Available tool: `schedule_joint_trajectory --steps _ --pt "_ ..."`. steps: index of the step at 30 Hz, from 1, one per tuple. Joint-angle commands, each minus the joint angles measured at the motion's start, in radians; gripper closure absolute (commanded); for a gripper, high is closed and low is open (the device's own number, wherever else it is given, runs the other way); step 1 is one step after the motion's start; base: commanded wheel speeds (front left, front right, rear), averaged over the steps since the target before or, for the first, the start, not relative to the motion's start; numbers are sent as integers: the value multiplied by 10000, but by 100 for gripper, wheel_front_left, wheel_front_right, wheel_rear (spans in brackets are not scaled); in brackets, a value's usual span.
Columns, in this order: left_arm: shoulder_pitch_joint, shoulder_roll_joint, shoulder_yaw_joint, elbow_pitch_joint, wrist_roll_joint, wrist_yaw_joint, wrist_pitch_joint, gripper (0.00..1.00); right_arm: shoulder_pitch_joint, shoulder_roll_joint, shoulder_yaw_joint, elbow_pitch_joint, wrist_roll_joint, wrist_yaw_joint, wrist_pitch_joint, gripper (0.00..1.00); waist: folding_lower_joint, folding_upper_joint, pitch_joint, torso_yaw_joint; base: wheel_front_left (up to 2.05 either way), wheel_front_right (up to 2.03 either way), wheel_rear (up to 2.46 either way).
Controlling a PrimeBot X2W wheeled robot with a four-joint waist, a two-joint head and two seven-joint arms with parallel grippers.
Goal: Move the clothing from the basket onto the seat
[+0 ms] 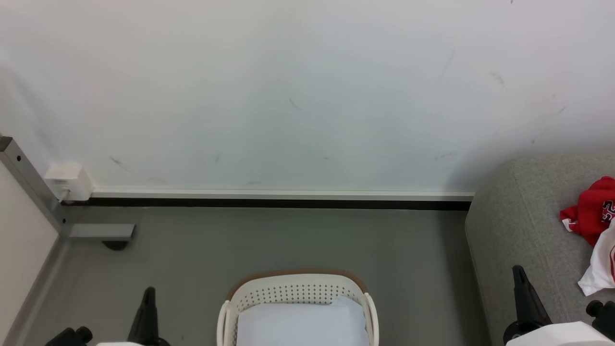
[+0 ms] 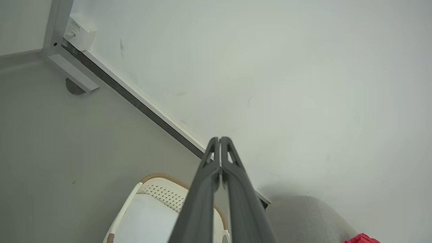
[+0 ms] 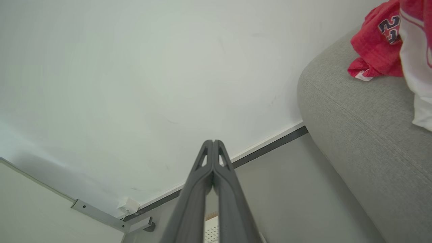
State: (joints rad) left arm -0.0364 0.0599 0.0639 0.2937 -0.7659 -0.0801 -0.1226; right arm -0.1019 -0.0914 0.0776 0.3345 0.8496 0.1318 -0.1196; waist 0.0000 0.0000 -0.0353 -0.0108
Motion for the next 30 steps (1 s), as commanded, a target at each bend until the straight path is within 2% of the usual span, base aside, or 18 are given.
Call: schedule_joint_trajectory --steps 1,30 --pt "-271 36 71 -165 -378 -72 117 100 -182 -10 -131 -188 346 -5 97 100 0 0 6 2 0 0 0" --pt "-494 -11 254 -314 -3721 -259 1049 100 -159 157 -882 -498 3340 -10 1028 100 0 0 126 36 0 0 0"
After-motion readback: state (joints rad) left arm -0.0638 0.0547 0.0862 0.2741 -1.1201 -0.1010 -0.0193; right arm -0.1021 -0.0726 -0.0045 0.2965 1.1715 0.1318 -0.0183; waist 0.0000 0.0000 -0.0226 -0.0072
